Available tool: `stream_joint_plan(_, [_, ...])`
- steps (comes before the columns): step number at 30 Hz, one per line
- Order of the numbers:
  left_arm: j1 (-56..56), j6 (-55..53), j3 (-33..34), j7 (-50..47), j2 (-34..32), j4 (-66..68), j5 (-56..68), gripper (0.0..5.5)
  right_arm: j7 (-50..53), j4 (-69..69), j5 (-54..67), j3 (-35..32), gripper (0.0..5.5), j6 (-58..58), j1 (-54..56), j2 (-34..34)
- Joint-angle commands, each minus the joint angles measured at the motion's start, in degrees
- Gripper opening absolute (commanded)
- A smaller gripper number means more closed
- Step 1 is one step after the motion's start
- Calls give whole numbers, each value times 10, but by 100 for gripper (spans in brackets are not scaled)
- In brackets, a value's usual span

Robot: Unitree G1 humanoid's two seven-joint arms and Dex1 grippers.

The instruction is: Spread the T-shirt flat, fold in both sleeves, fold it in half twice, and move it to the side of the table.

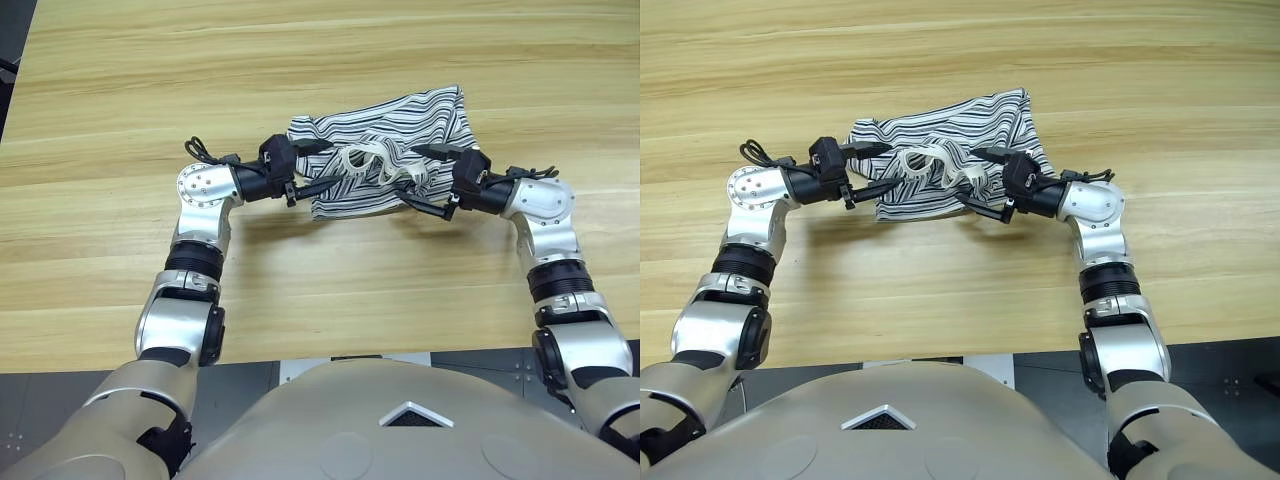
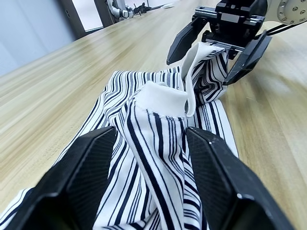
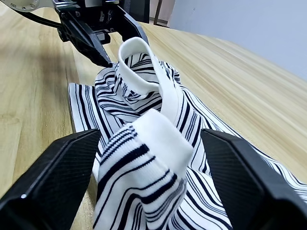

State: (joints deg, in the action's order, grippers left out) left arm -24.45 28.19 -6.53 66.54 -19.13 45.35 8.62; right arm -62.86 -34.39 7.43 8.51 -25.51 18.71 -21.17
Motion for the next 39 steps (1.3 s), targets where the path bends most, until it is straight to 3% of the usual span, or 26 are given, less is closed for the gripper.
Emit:
stream_joint_plan(1, [-8,8,0,-5,-5,5,-9,254,23,-16,-16,6,367,12,6,7])
stream_joint_plan(3, [-7,10,-2,-1,-6,6,-10,240,31,-24,-18,6,351,17,8,8])
stream_joint_plan(16, [7,9,-7,17,-5,-4,-2,20,65,-51,-26,-9,100,9,20,-4])
stream_joint_plan(21, [10,5,-10,25,-4,-11,-1,10,66,-47,-27,-9,16,8,17,-5])
stream_joint_plan(32, [19,-12,-5,45,-9,-44,13,10,63,-40,-26,-8,12,7,13,-8])
stream_joint_plan(39, [68,-64,14,127,-77,-195,101,10,36,6,2,-26,12,27,-3,-41])
